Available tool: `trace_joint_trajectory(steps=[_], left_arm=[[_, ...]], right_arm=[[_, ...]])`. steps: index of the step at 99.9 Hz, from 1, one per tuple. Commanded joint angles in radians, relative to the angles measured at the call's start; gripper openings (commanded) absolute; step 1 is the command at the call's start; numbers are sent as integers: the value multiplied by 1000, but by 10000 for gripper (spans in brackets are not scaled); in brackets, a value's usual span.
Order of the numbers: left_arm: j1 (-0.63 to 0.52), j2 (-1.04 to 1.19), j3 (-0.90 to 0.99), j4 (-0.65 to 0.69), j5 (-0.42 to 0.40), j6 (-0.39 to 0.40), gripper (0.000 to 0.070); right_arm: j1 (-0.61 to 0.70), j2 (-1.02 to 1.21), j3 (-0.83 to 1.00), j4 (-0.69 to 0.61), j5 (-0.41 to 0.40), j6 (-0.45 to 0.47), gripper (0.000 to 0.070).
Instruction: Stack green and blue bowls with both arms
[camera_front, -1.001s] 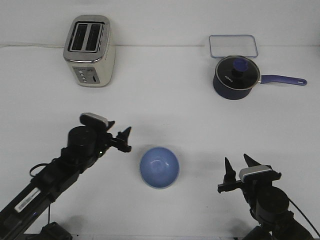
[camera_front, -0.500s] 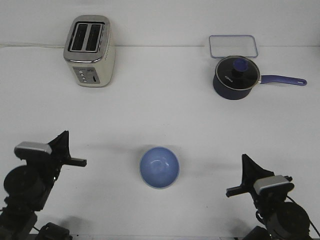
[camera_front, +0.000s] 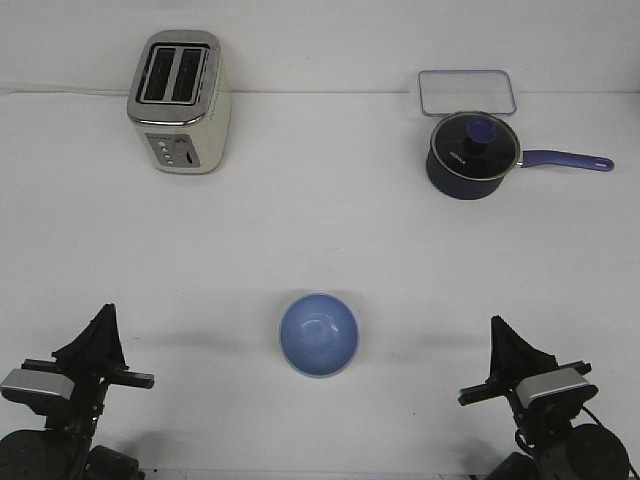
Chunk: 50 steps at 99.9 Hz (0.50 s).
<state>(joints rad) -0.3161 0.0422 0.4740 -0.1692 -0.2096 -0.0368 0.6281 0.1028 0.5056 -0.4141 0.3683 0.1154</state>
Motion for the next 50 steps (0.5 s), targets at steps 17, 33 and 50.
trace_joint_trajectory(steps=[17, 33, 50], left_arm=[[-1, -4, 13, 13, 0, -2, 14], [-1, -4, 13, 13, 0, -2, 14], [-1, -4, 13, 14, 0, 5, 15]], right_arm=[[7, -4, 7, 10, -1, -8, 10], [7, -4, 7, 10, -1, -8, 11], [7, -4, 7, 10, -1, -8, 10]])
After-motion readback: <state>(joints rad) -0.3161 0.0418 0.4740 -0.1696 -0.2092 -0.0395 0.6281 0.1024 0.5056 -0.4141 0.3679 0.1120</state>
